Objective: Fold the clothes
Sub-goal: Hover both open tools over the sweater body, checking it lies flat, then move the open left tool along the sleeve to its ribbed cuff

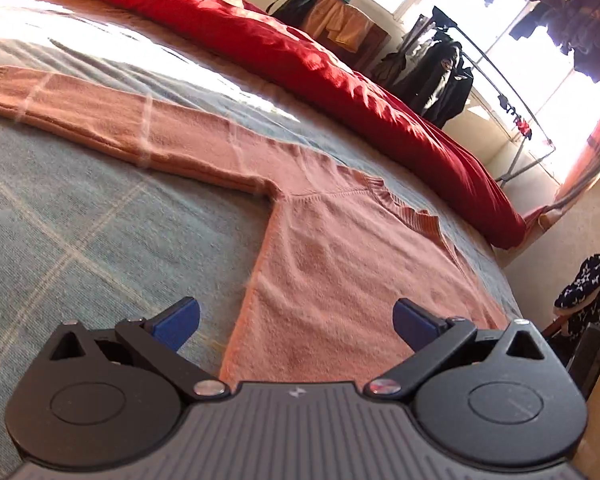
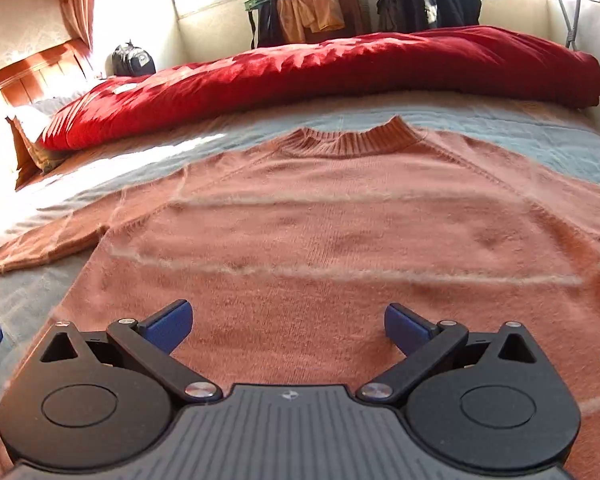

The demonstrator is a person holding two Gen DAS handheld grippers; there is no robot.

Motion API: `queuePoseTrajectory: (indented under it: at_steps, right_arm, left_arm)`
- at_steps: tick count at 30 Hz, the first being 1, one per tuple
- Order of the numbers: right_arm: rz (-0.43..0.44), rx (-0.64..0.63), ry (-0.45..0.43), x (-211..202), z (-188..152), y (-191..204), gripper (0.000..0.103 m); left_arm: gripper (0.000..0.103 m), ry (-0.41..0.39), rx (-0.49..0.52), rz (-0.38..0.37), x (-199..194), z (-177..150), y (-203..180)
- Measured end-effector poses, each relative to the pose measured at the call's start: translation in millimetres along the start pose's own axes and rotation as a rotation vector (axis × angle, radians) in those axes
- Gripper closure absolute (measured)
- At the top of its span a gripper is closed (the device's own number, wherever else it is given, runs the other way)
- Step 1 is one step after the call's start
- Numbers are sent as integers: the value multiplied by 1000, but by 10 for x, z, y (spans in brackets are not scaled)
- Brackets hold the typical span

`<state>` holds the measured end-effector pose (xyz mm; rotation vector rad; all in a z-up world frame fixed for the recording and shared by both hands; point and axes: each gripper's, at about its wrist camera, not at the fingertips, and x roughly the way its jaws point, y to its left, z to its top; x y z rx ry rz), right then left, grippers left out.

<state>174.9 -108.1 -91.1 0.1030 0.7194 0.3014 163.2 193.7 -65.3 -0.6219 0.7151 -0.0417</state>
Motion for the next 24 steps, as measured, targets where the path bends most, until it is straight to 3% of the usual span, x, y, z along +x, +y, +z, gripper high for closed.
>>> queuePoseTrajectory:
  at_steps: [7,11,17,24]
  right_arm:
    - [20,-104,27,71,-135,145,0]
    - [69,-58,27,20,-115,46,0]
    - [219,33,111,-135,-17,19,0]
    - [350,-7,124,-323,-15,279,0]
  left_arm:
    - [1,-31,-108,51,395,586,334]
    - [1,-71,-223,92,448,725,689]
    - [1,-124,-375,143,380,737,1145]
    - [1,-159,-400,156,389,893,1362]
